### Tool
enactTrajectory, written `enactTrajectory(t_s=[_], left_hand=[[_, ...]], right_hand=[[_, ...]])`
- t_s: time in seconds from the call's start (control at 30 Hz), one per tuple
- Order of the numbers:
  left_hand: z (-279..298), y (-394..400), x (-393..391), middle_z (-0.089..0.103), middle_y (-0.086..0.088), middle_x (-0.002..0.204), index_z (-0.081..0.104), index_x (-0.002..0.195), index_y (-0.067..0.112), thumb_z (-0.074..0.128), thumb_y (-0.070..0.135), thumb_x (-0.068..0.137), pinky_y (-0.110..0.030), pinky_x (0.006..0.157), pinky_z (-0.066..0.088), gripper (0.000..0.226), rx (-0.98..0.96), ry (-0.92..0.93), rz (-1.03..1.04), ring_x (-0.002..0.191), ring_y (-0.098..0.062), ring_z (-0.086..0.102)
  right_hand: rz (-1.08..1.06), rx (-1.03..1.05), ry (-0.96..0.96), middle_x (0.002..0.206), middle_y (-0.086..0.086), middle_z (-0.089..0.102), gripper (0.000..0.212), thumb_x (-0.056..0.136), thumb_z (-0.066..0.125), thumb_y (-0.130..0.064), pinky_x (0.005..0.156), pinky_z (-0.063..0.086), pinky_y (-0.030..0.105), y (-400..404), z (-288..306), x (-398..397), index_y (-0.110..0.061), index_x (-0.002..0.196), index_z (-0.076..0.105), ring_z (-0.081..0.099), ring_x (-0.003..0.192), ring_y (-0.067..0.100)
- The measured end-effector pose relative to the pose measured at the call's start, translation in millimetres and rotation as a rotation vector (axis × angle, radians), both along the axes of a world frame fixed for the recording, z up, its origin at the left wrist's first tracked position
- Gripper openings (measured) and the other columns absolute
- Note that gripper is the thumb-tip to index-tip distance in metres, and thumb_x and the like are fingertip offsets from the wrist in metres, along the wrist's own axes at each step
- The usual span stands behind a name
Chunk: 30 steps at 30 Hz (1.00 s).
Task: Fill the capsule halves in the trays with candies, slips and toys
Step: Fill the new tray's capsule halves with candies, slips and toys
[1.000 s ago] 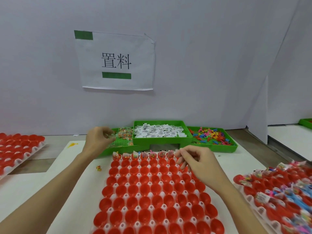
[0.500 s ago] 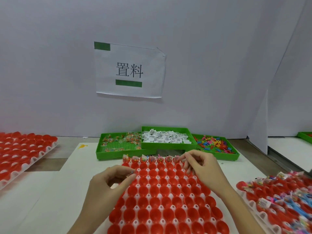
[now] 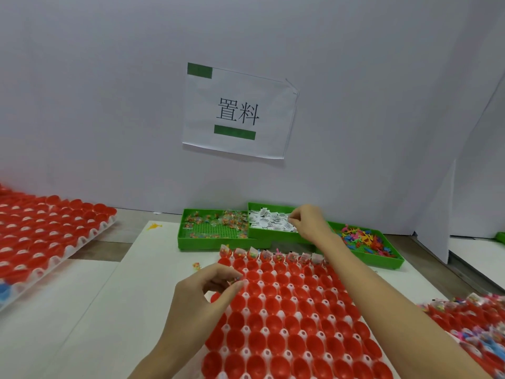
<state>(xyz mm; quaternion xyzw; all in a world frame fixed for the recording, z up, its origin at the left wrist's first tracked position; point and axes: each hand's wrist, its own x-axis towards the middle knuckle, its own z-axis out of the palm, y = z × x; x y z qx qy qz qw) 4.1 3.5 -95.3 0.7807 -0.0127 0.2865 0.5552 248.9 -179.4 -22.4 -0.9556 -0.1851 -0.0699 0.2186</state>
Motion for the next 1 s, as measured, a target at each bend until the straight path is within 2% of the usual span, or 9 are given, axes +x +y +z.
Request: enactTrajectory(t_s=[0.17,0.3,0.33,0.4,0.47,0.57,0.67,0.83,1.0], left_hand=[[2.6,-2.1,-1.5,0.075,0.012,0.084,0.077,0.087,0.037,0.082,0.017,0.085,-0.015,0.073,0.055,0.021,-0.008,-0.012,-0.024,0.084,-0.013,0.071],[3.4,-4.9,-2.2,0.073,0.013,0.082,0.077,0.085,0.034,0.082,0.014,0.086,-0.015,0.072,0.053,0.020,0.024,-0.012,-0.028,0.083,-0.012,0.070],[3.9,-5.1,-2.5,0.073,0.014,0.082,0.077,0.085,0.034,0.082,0.014,0.086,-0.015,0.072,0.053,0.020,0.027,-0.011,-0.026,0.082,-0.012,0.070],[4.4,-4.5,-2.4,0.074,0.013,0.082,0.077,0.084,0.034,0.082,0.016,0.086,-0.015,0.072,0.053,0.019,0.027,-0.004,-0.026,0.082,-0.012,0.070],[4.8,-3.3,-2.3,0.074,0.013,0.082,0.077,0.085,0.035,0.082,0.018,0.086,-0.016,0.072,0.054,0.018,0.018,0.002,-0.021,0.083,-0.013,0.071],[5.7,-1.7,-1.9,0.074,0.014,0.081,0.077,0.084,0.036,0.083,0.021,0.085,-0.022,0.073,0.057,0.017,0.015,0.020,0.002,0.082,-0.014,0.071],[6.9,-1.0,-3.7,0.075,0.014,0.079,0.077,0.085,0.037,0.085,0.024,0.083,-0.027,0.072,0.059,0.015,0.001,0.033,0.005,0.078,-0.014,0.072],[11.4,-1.4,-8.8,0.077,0.005,0.076,0.080,0.087,0.039,0.089,0.035,0.070,-0.025,0.066,0.061,0.019,-0.163,0.087,0.010,0.067,-0.016,0.074],[14.6,-2.9,-9.7,0.078,-0.001,0.075,0.083,0.084,0.028,0.088,0.037,0.065,-0.025,0.065,0.061,0.021,-0.246,0.136,-0.021,0.066,-0.018,0.075]], right_hand=[[-0.052,-0.169,0.082,0.099,0.019,0.077,0.034,0.090,0.076,-0.024,0.074,0.052,0.033,17.5,-6.2,22.2,0.009,0.101,0.075,0.073,0.094,0.030],[-0.057,-0.279,0.050,0.090,0.017,0.075,0.012,0.091,0.072,-0.006,0.073,0.054,0.033,28.6,-3.4,25.7,0.005,0.092,0.074,0.072,0.091,0.030],[-0.062,-0.310,0.031,0.077,0.015,0.069,0.013,0.090,0.066,0.001,0.062,0.051,0.031,30.0,-2.9,24.7,0.002,0.078,0.069,0.069,0.082,0.032],[-0.043,-0.363,-0.018,0.057,0.006,0.045,0.037,0.087,0.057,0.010,0.049,0.036,0.027,32.1,-4.2,23.7,-0.010,0.059,0.045,0.055,0.068,0.026],[-0.049,-0.361,-0.048,0.057,0.003,0.042,0.037,0.086,0.057,0.010,0.053,0.035,0.027,31.3,-4.0,20.2,-0.011,0.060,0.041,0.052,0.067,0.025],[-0.061,-0.298,-0.061,0.075,0.008,0.064,0.009,0.089,0.067,-0.001,0.065,0.046,0.030,26.6,-1.5,14.9,-0.002,0.080,0.068,0.063,0.076,0.026],[0.010,-0.188,-0.019,0.086,0.005,0.070,0.019,0.086,0.081,-0.022,0.076,0.050,0.030,16.1,-2.4,17.5,-0.003,0.090,0.077,0.064,0.082,0.018],[0.084,-0.020,-0.022,0.075,-0.008,0.068,0.016,0.088,0.077,-0.030,0.070,0.048,0.026,-5.6,-3.3,18.4,-0.015,0.085,0.077,0.062,0.068,0.011],[0.078,0.002,-0.030,0.077,-0.005,0.071,0.011,0.090,0.077,-0.023,0.073,0.053,0.027,-25.1,-8.5,18.5,-0.013,0.086,0.078,0.064,0.072,0.011]])
